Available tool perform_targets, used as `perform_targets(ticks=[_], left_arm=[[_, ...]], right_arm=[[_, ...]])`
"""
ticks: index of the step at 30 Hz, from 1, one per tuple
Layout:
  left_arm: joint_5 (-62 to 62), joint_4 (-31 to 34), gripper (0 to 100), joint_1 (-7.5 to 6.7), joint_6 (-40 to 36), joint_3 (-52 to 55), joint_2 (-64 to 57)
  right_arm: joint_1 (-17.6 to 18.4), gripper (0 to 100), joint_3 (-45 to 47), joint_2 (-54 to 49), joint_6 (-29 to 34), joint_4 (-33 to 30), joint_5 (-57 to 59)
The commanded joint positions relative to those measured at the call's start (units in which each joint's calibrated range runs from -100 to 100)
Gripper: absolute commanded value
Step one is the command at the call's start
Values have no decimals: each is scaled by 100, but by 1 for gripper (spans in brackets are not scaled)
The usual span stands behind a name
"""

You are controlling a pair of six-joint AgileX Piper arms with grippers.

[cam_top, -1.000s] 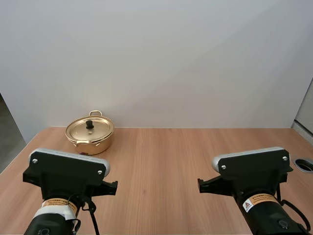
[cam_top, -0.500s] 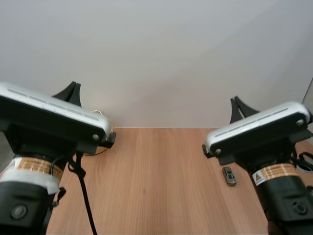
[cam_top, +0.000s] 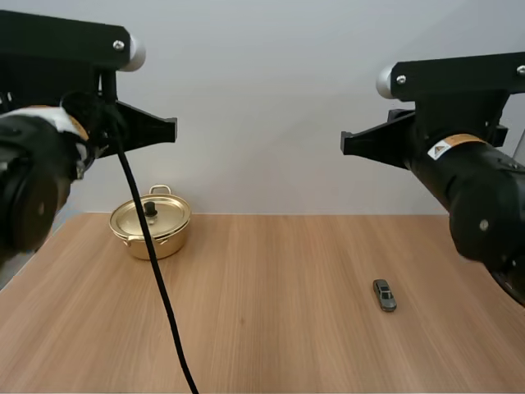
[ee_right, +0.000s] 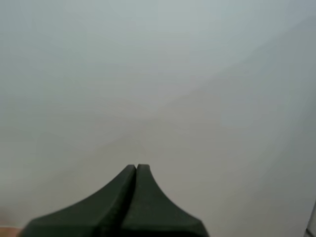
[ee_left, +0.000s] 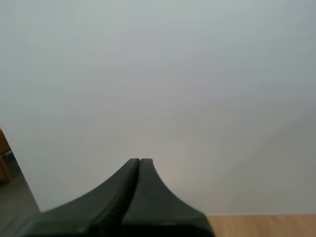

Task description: Open the pot, put the car inside, and close it

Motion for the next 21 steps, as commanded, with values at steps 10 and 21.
perform_targets(ticks=[10, 21], left_arm=[[4449, 275, 100, 2, 726, -2064, 3643], [3861, 253, 100, 2, 413, -2064, 4819]], right_arm=[[-3, 100, -26, 2297, 130, -1056, 5444], [-3, 100, -26, 2297, 130, -1061, 4813]])
